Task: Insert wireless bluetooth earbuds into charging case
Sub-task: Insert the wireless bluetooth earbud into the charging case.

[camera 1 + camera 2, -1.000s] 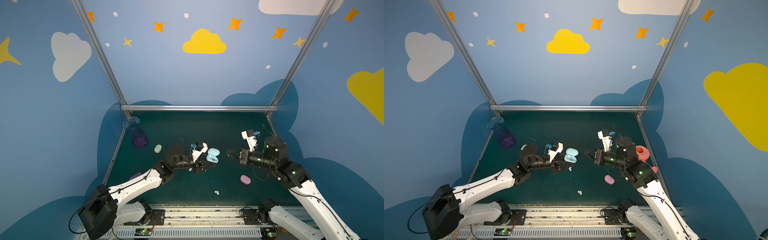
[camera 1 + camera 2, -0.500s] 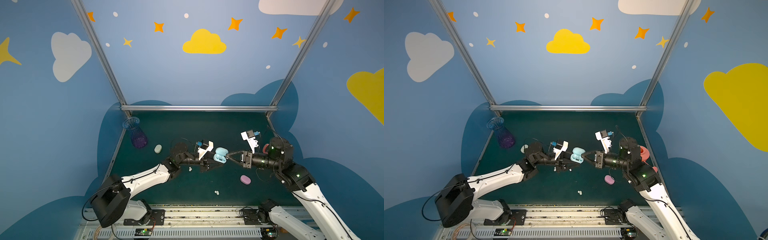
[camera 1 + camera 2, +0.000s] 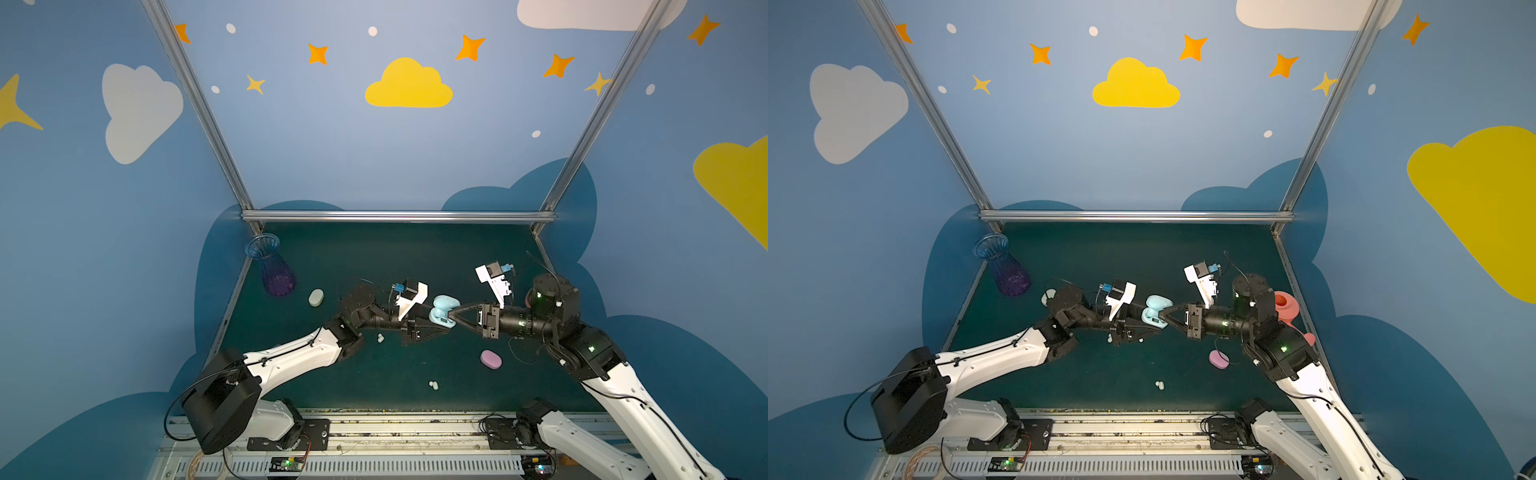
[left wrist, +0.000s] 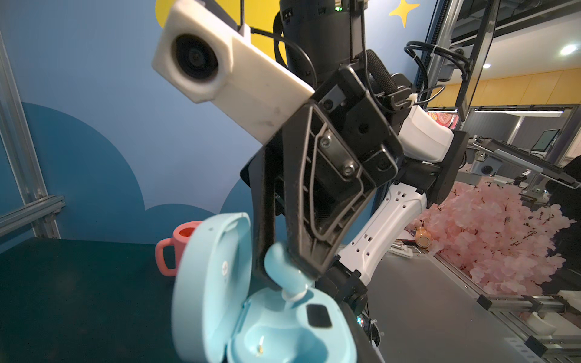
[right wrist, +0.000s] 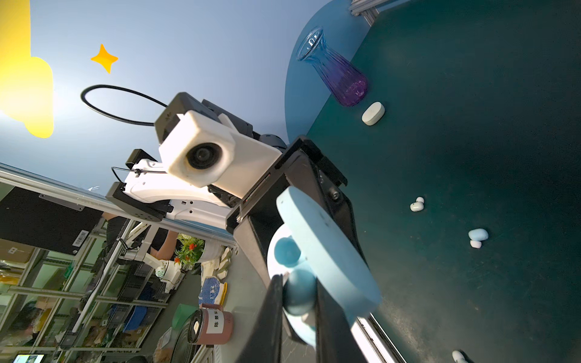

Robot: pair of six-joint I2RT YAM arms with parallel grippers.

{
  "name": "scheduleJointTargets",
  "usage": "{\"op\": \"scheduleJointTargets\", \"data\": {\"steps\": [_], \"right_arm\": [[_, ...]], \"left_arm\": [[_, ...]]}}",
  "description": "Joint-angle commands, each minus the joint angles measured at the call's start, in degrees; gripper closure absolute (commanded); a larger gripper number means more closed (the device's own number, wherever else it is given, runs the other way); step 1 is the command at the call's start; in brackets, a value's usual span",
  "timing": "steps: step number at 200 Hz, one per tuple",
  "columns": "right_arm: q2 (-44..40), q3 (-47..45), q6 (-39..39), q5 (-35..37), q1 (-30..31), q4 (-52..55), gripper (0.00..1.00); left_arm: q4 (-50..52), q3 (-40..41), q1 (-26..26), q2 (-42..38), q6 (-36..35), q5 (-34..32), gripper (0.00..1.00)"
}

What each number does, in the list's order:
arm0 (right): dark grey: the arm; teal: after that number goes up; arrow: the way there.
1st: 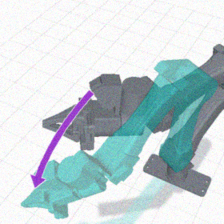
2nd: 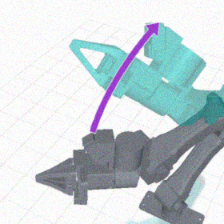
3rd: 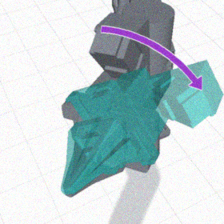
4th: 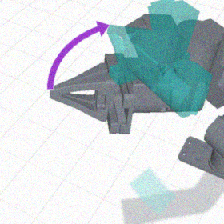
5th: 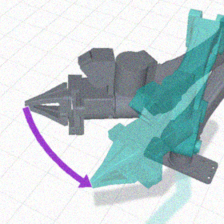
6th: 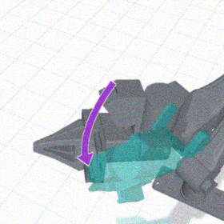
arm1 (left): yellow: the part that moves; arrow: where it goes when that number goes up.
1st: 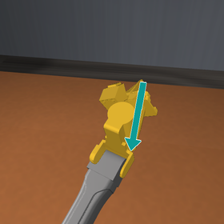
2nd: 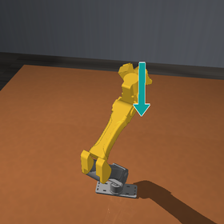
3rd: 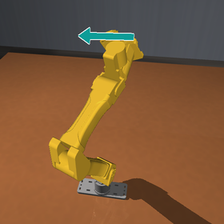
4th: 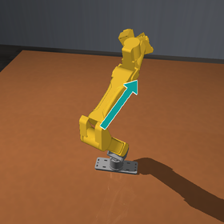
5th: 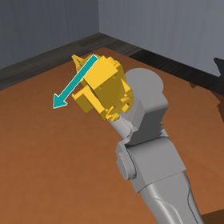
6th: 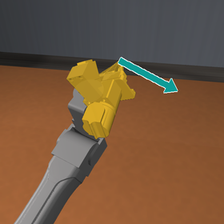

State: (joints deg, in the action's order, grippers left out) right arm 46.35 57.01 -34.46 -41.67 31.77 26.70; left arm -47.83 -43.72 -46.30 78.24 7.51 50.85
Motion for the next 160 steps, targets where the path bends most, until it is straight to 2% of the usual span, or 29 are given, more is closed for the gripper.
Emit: {"op": "scheduleJointTargets", "data": {"steps": [1,49,85,160], "right_arm": [[-0.16,0.47,1.19,-0.44,0.77,0.43,0.86],[0.14,0.43,2.79,1.28,1.56,2.83,0.85],[0.24,1.36,3.16,2.69,1.7,3.4,0.7],[1.15,4.56,4.05,7.46,1.97,5.59,0.57]], "left_arm": [[-1.72,-0.68,-0.16,-1.5,-0.42,-0.25,0.87],[-1.1,-0.65,-0.16,-2.5,-0.79,-0.62,0.87],[-0.73,-0.66,-0.18,-2.82,-0.92,-0.75,0.87],[-0.5,-0.32,-0.28,-2.69,-0.77,-0.91,0.87]]}}
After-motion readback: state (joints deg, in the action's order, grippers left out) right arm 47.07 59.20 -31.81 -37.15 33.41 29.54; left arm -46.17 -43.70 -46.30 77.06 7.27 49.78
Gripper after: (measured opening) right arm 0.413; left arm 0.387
